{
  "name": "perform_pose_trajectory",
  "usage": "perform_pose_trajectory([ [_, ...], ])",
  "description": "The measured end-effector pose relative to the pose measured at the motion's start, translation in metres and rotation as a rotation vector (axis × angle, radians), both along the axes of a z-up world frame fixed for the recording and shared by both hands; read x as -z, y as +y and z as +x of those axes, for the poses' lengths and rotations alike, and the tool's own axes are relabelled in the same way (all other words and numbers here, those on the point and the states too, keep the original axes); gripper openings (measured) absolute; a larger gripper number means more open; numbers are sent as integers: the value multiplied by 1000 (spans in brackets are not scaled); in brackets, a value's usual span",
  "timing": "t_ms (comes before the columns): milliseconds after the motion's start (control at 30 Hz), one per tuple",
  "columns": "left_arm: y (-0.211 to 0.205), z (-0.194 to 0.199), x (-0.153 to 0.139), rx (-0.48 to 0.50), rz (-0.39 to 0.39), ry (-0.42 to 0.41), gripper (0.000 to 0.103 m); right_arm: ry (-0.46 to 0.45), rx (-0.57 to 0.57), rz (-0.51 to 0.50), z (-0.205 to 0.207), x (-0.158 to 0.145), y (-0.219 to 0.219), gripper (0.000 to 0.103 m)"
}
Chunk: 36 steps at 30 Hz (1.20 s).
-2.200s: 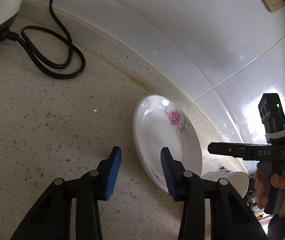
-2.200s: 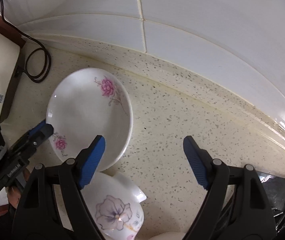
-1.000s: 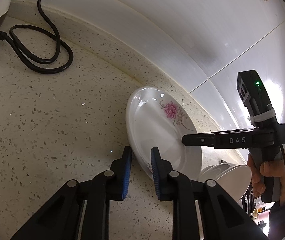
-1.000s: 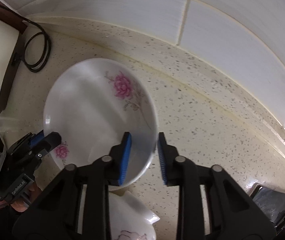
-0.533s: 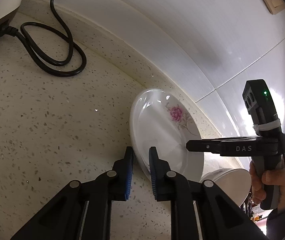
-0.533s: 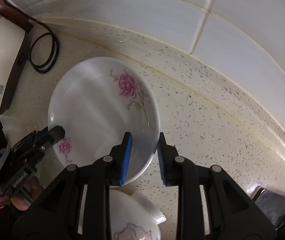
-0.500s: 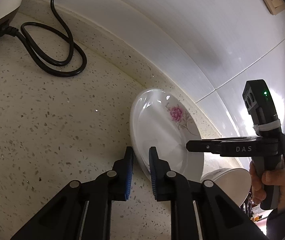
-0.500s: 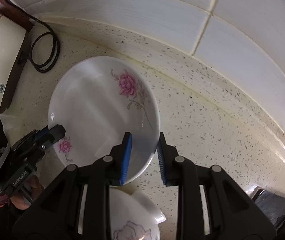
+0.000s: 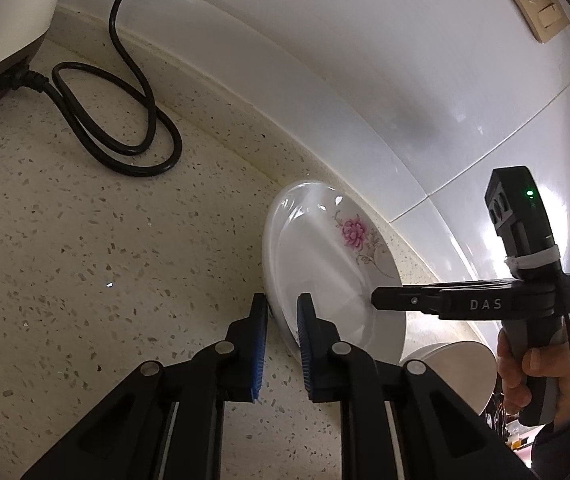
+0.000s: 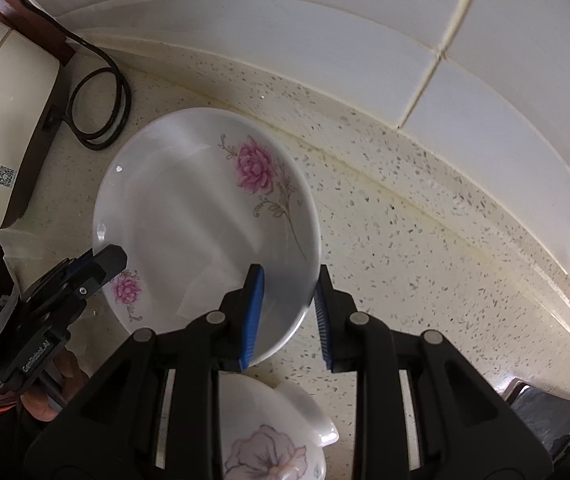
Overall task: Organize plates and bowls
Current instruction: 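Carry the flower plate with both grippers toward the plate stack by the rice cooker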
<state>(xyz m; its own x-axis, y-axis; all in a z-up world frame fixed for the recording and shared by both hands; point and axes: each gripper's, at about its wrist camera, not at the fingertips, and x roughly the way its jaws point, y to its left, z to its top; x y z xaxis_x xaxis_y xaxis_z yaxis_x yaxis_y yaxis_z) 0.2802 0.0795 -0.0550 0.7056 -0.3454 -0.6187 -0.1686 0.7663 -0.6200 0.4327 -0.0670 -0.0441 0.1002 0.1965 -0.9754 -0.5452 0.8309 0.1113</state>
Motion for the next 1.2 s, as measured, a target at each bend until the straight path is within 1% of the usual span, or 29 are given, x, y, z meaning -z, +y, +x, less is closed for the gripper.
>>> perform_pose_trajectory([
  [333,17,-15,-1,-47,-7,-10,14,-32,-10,31,-14,-17,-2,29],
  [667,36,-38,-19,-110,-11,-58,11,-52,-32,53,-34,-28,2,29],
  [833,46,-50,-28,-116,-45,-82,10,-67,-25,68,-50,-45,-9,29],
  [1033,56,-56,-36,-119,-84,-75,9,-88,-24,104,-74,-69,-23,29],
  [1133,56,-64,-43,-122,-68,-78,9,-91,-30,114,-81,-78,-23,29],
  [1200,53,-67,-46,-125,-66,-75,9,-97,-33,120,-84,-86,-33,29],
])
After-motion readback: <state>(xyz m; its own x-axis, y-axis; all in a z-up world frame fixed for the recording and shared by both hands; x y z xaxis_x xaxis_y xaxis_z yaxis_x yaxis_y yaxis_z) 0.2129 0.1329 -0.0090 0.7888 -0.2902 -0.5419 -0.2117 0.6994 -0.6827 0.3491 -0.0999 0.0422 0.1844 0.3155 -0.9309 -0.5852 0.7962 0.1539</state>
